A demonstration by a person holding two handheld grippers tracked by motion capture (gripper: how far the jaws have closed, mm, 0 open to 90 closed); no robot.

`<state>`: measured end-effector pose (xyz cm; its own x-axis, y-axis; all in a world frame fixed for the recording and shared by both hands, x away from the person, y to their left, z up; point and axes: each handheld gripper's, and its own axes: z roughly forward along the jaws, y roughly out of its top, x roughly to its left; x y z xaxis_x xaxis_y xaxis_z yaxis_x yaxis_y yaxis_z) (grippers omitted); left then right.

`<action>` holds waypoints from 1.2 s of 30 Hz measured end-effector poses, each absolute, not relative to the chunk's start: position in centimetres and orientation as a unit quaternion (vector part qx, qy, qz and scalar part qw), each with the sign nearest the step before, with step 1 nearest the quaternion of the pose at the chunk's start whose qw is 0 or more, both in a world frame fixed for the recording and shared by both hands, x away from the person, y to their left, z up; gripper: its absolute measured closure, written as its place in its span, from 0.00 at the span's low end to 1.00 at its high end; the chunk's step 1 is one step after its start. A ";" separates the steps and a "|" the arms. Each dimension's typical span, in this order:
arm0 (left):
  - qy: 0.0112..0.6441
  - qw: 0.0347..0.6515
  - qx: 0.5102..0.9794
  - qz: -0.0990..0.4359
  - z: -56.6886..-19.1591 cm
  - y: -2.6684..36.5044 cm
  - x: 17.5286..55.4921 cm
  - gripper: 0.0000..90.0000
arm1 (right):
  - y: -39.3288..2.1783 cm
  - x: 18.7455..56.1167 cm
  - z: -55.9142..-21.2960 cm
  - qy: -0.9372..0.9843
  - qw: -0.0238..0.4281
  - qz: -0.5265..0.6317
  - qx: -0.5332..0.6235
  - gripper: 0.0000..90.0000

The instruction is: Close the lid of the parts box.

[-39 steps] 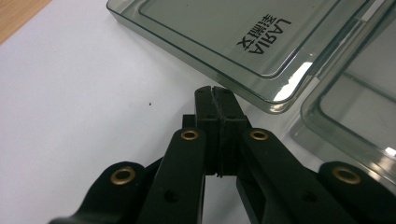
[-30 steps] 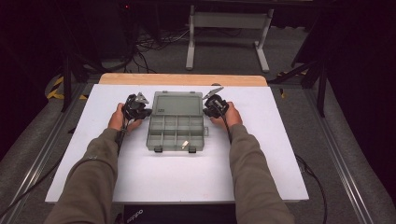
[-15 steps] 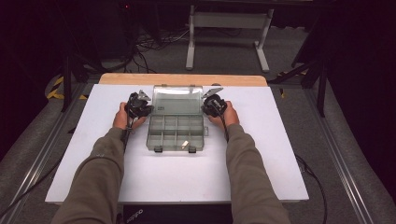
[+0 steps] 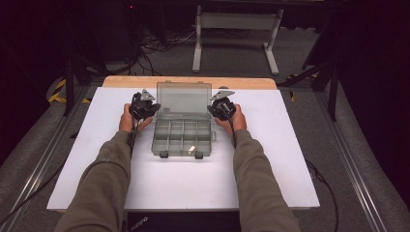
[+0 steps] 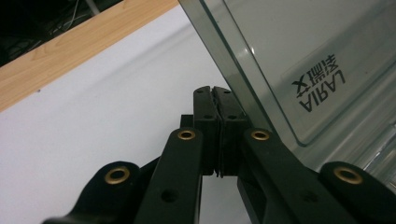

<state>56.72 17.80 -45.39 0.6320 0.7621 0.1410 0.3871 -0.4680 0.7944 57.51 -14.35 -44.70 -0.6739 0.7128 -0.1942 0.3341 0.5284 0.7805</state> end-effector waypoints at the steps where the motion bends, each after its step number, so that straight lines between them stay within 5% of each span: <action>1: 0.351 0.381 0.818 0.250 -45.3 17.8 56.6 0.98 | -14.4 57.4 -44.6 0.835 0.257 0.373 0.313 1.00; 36: 0.328 0.407 0.796 0.303 -40.7 17.8 53.6 0.97 | -14.5 54.0 -40.5 0.780 0.330 0.438 0.302 1.00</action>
